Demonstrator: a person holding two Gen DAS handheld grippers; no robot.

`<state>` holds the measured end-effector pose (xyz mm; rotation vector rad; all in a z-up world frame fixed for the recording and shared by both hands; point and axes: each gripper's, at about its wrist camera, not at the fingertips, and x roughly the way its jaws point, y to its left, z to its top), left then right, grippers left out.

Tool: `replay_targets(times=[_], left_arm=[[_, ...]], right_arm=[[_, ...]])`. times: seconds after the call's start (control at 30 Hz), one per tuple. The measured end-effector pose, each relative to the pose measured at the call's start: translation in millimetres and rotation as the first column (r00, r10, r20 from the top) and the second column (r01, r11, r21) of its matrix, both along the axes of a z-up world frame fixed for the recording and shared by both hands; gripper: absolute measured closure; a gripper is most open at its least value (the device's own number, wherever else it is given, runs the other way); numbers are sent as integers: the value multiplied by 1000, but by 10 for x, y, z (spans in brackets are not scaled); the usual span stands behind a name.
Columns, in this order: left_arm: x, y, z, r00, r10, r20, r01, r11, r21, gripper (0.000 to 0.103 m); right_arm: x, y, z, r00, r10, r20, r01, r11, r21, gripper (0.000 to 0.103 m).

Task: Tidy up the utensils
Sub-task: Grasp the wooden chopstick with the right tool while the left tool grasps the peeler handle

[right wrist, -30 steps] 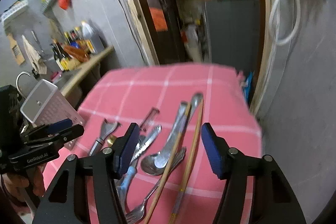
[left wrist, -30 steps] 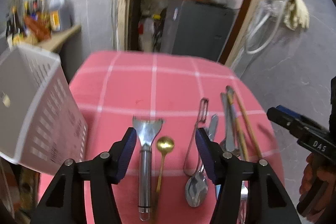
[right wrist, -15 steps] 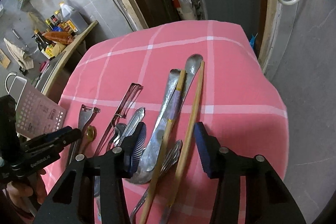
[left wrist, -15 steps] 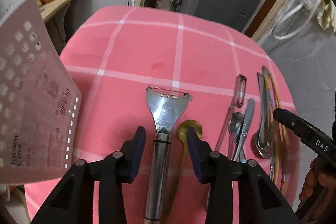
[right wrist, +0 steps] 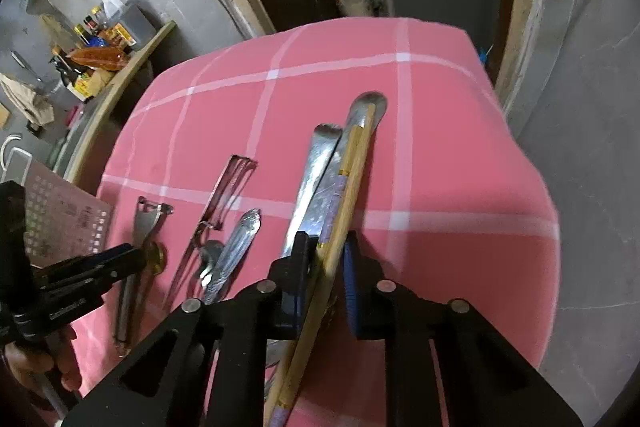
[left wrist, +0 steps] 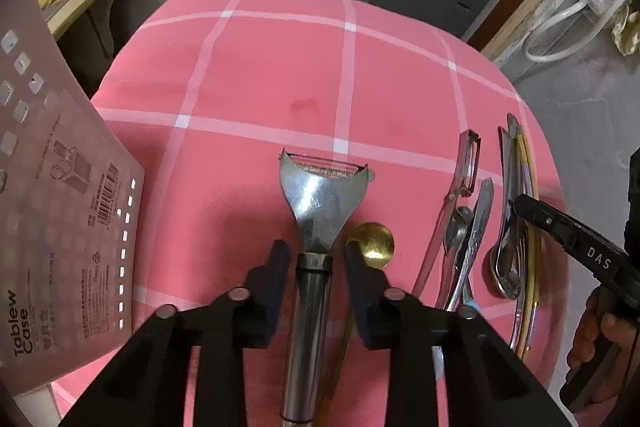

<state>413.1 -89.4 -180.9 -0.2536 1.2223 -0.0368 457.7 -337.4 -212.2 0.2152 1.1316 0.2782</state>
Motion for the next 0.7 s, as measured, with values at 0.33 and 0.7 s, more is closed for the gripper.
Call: replay_targets(times=[0.33, 0.7], left_arm=[[103, 138, -3, 998, -10, -69, 1, 993, -117, 85], [-283, 46, 293, 997, -51, 64, 59, 990, -129, 85]], right_arm=[[-102, -145, -55, 998, -35, -58, 44, 985, 164, 97], [-455, -307, 294, 989, -135, 61, 115, 960, 254, 97]])
